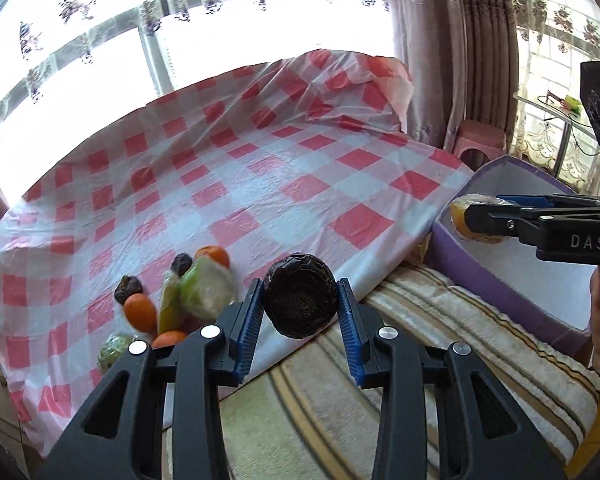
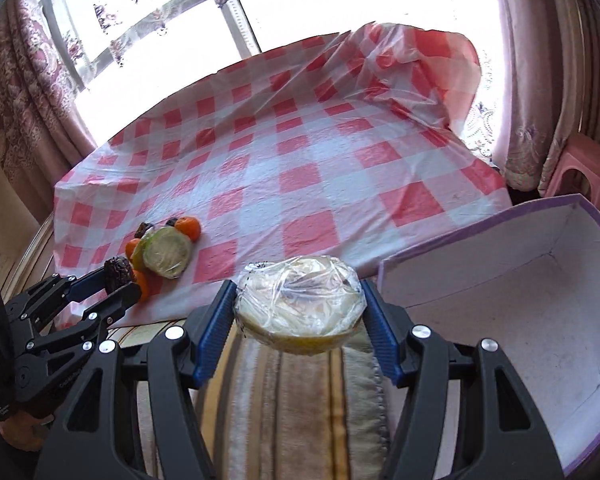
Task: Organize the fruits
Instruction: 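Carry both held fruits over the purple-rimmed white box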
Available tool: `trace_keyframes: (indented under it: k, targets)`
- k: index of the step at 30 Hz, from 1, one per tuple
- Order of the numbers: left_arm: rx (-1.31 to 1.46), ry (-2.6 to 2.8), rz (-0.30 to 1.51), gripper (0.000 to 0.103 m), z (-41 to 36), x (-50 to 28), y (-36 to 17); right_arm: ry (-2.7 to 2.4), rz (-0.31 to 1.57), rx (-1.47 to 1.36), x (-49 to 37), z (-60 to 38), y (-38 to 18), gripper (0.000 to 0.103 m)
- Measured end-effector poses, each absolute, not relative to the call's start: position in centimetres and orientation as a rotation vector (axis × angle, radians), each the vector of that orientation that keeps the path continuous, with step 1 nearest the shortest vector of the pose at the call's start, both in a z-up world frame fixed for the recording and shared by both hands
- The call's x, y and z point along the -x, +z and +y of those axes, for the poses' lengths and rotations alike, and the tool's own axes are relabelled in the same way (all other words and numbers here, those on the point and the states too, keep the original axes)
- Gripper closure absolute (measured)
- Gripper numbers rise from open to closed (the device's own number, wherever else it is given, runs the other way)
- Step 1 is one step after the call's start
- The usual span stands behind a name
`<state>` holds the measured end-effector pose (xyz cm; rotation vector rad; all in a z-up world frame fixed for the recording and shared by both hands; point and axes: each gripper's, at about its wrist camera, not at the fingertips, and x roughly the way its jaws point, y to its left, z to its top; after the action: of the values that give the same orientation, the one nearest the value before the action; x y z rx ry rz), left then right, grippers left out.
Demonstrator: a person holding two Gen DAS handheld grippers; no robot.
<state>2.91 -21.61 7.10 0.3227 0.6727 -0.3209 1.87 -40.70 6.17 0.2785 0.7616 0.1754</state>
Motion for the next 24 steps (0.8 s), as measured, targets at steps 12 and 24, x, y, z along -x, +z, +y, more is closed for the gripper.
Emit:
trace_keyframes:
  k: [12,24]
  targets:
    - [-0.463,-0.613,0.672,0.068,-35.9,-3.5,5.7,-0.096,0.847,-0.324,-2.2,-50.6,2.1,0.04]
    - [-0.574,-0.776,0.801,0.068,-43.2,-4.1,1.1,-0.266,0.987,-0.168,-4.7,-54.5,-1.1,0.04]
